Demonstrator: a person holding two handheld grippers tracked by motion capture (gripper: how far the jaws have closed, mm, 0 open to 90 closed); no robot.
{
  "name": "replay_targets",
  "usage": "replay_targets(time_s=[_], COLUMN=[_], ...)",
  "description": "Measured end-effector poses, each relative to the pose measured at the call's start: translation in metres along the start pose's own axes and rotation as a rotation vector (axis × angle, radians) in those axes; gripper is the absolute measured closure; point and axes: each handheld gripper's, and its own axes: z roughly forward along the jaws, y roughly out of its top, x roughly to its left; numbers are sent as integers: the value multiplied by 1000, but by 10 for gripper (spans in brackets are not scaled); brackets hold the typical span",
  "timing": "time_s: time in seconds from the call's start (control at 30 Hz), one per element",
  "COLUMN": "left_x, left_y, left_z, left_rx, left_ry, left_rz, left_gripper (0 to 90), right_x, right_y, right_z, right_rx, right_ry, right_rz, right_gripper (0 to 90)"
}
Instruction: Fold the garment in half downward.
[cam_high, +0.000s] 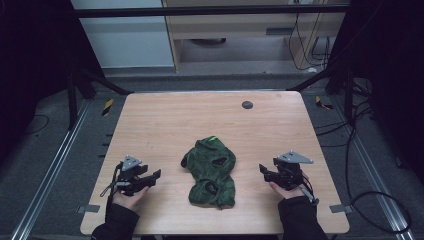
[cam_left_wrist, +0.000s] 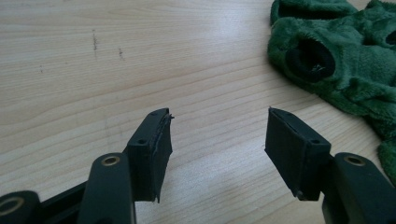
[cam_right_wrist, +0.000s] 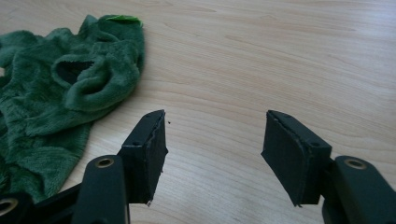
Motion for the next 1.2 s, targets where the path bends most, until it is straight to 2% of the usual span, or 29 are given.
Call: replay_targets(time_s=[0.3,0.67,0.93,1.2], left_x=[-5,-6,-11,-15], left_y=[10,26,41,51], left_z=[1,4,6,12], left_rx=[-13,-35,-50,-59], left_ry=[-12,-37,-44,-65], left_rz=[7,-1,26,33], left_gripper=[417,420,421,425], right_x=[10,14,17,21], right_y=[10,26,37,48], right_z=[3,5,8,14], right_rx=[2,-13,-21,-23], right_ry=[44,79,92,111], right_rz=[-32,-25,-22,-18], right_gripper=[423,422,425,422])
